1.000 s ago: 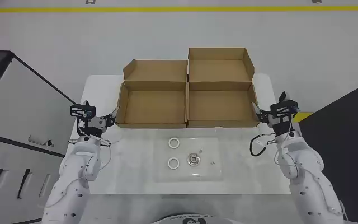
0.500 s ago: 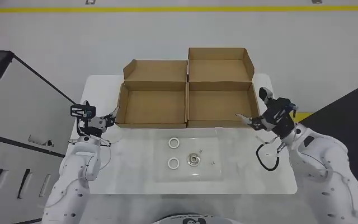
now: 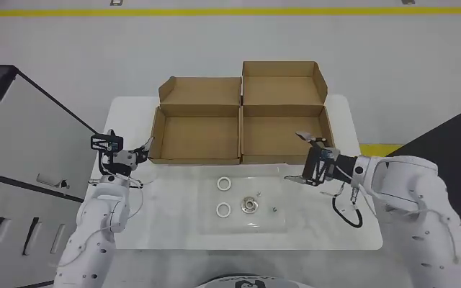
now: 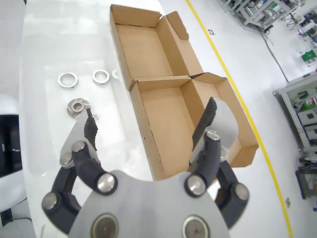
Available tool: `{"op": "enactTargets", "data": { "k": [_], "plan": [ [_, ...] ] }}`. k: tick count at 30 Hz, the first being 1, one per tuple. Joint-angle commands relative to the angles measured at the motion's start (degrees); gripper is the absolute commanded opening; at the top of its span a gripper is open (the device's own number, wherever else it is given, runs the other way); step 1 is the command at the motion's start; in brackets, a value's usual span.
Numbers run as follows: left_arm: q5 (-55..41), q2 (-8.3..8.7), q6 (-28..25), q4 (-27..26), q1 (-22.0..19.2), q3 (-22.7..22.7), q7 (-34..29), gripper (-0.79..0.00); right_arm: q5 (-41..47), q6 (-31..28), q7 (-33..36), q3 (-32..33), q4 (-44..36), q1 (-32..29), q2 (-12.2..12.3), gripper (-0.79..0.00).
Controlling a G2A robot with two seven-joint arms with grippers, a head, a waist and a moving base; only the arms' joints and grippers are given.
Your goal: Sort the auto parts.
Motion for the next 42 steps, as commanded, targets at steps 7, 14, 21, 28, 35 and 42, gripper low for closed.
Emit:
{"op": "enactTargets", "data": {
  "k": [7,14,21,28,35,42],
  "plan": [
    [0.0,0.0,0.0,0.0,0.0,0.0,0.0,0.0,11.8,0.0,12.1,-8.8,-0.1,6.6,3.2,0.0],
    [0.0,0.0,0.0,0.0,0.0,0.0,0.0,0.0,15.3,3.9,16.2,-17.0,0.4,10.9,6.2,0.0],
    [0.0,0.0,0.0,0.0,0.0,0.0,0.0,0.0,20.9,10.0,22.3,-24.6,-0.5,14.7,9.9,0.0],
    [0.0,0.0,0.0,0.0,0.0,0.0,0.0,0.0,23.8,14.6,27.0,-30.2,0.0,18.5,13.2,0.0],
    [0.0,0.0,0.0,0.0,0.0,0.0,0.0,0.0,27.0,17.8,30.1,-33.3,2.5,21.4,14.6,0.0],
    [0.0,0.0,0.0,0.0,0.0,0.0,0.0,0.0,30.3,20.2,32.3,-36.3,3.7,24.1,14.4,0.0]
  ]
}}
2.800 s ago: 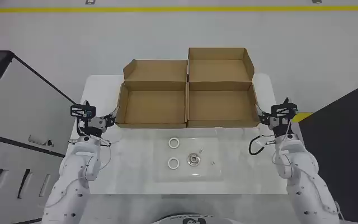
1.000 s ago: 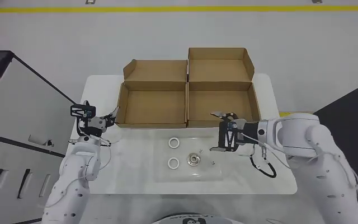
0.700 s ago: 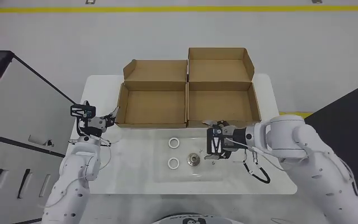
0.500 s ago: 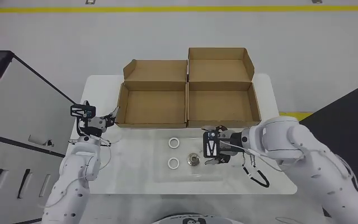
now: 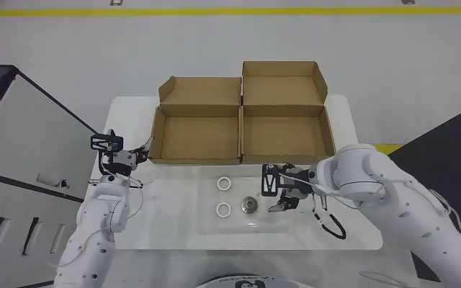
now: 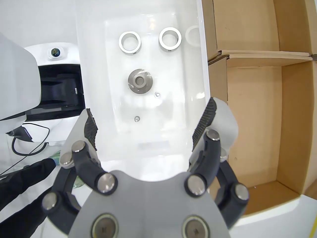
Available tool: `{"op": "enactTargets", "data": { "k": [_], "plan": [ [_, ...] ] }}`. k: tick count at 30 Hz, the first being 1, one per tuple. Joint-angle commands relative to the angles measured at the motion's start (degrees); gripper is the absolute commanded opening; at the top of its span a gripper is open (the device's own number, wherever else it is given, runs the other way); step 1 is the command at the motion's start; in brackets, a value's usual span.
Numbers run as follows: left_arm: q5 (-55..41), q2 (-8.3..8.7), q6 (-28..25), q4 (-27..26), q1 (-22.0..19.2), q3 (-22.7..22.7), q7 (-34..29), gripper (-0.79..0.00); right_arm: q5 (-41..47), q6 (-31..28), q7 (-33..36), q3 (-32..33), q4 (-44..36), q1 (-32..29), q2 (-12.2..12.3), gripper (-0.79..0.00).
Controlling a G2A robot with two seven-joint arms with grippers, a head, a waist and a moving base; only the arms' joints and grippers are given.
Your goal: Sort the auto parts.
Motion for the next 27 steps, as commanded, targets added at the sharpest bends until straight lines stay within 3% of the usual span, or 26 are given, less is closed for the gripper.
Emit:
{"op": "enactTargets", "data": {
  "k": [1,12,25,27],
  "plan": [
    [0.0,0.0,0.0,0.0,0.0,0.0,0.0,0.0,0.0,0.5,0.0,-1.0,0.5,0.8,-0.3,0.0],
    [0.0,0.0,0.0,0.0,0.0,0.0,0.0,0.0,-4.5,2.8,-3.3,-8.0,6.0,3.3,-2.4,0.0],
    [0.0,0.0,0.0,0.0,0.0,0.0,0.0,0.0,-5.1,3.8,-4.3,-11.8,10.7,5.5,-4.0,0.0],
    [0.0,0.0,0.0,0.0,0.0,0.0,0.0,0.0,-5.2,3.9,-4.3,-12.2,11.3,5.8,-4.2,-0.037]
  ]
}}
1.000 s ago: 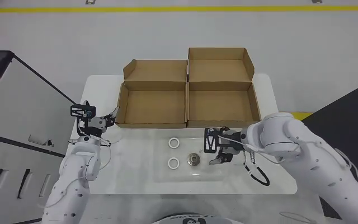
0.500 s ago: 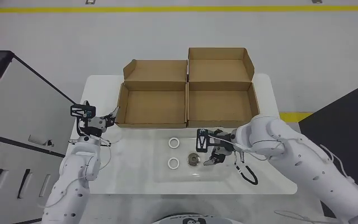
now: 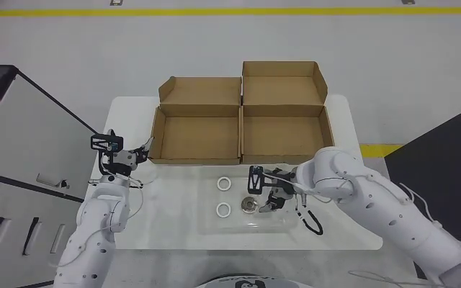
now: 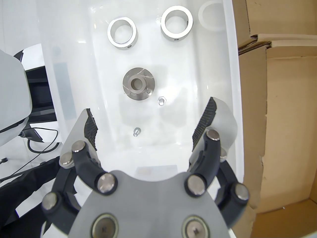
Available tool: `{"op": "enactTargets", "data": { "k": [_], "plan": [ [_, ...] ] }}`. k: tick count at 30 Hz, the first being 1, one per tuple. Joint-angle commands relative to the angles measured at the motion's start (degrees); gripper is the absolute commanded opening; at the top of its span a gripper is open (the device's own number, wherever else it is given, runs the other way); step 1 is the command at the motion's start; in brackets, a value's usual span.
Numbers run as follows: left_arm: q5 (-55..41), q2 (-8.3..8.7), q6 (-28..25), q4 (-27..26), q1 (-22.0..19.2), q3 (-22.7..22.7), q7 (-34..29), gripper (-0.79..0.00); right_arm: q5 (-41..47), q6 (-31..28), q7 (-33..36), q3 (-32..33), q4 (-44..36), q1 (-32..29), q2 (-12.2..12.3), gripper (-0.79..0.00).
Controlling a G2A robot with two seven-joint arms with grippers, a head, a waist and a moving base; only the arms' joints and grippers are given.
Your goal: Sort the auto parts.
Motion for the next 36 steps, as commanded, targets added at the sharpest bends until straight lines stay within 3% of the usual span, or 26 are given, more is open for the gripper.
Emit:
{"op": "enactTargets", "data": {
  "k": [1,7,10,19,36],
  "plan": [
    [0.0,0.0,0.0,0.0,0.0,0.0,0.0,0.0,-0.1,0.0,0.0,-0.4,0.6,0.3,-0.2,-0.086],
    [0.0,0.0,0.0,0.0,0.0,0.0,0.0,0.0,-0.3,0.4,-0.5,-1.5,1.9,0.8,-0.7,-0.24],
    [0.0,0.0,0.0,0.0,0.0,0.0,0.0,0.0,-0.6,0.8,-0.9,-2.0,2.8,1.1,-1.0,-0.246],
    [0.0,0.0,0.0,0.0,0.0,0.0,0.0,0.0,-1.4,1.1,-1.8,-3.5,5.2,1.8,-1.9,-0.366],
    [0.0,0.0,0.0,0.0,0.0,0.0,0.0,0.0,-5.3,1.8,-5.8,-5.1,10.0,1.7,-3.2,-0.394]
  ]
}}
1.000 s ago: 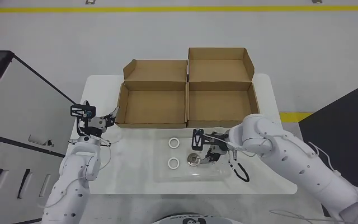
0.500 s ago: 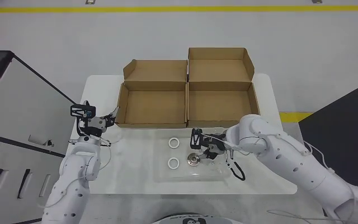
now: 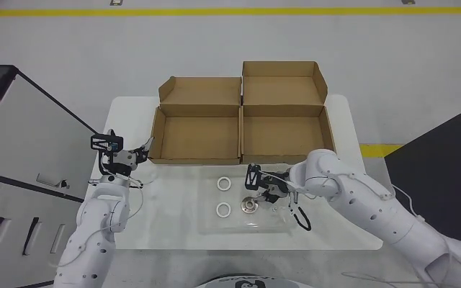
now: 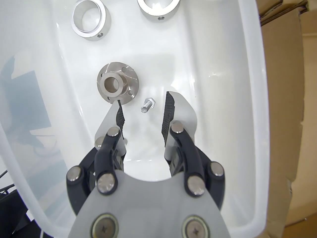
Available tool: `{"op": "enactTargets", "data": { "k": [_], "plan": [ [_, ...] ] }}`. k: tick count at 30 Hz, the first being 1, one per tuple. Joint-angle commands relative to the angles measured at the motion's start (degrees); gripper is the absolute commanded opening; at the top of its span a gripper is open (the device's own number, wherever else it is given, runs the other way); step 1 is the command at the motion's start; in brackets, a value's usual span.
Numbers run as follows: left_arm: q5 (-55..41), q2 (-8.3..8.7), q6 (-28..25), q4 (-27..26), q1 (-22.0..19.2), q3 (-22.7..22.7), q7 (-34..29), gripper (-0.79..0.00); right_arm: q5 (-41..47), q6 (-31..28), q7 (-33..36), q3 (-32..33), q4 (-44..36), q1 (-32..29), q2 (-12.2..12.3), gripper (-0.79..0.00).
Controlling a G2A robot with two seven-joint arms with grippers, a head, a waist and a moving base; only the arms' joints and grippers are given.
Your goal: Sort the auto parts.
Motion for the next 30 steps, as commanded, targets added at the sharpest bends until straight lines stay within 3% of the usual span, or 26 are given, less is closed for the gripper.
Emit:
{"op": "enactTargets", "data": {
  "k": [1,16,18,23,30],
  "plan": [
    [0.0,0.0,0.0,0.0,0.0,0.0,0.0,0.0,-0.2,-0.1,-0.5,-0.1,0.5,0.0,-0.1,-0.394],
    [0.0,0.0,0.0,0.0,0.0,0.0,0.0,0.0,-0.9,-1.5,-2.4,-0.7,2.3,0.6,-1.2,-0.459],
    [0.0,0.0,0.0,0.0,0.0,0.0,0.0,0.0,-0.9,-1.7,-2.4,-0.8,2.5,0.7,-1.3,-0.526],
    [0.0,0.0,0.0,0.0,0.0,0.0,0.0,0.0,-0.5,-2.0,-2.2,-0.8,2.9,0.8,-1.5,-0.785],
    [0.0,0.0,0.0,0.0,0.0,0.0,0.0,0.0,1.4,-2.0,-2.0,0.4,3.1,1.0,-1.4,-0.785]
  ]
}}
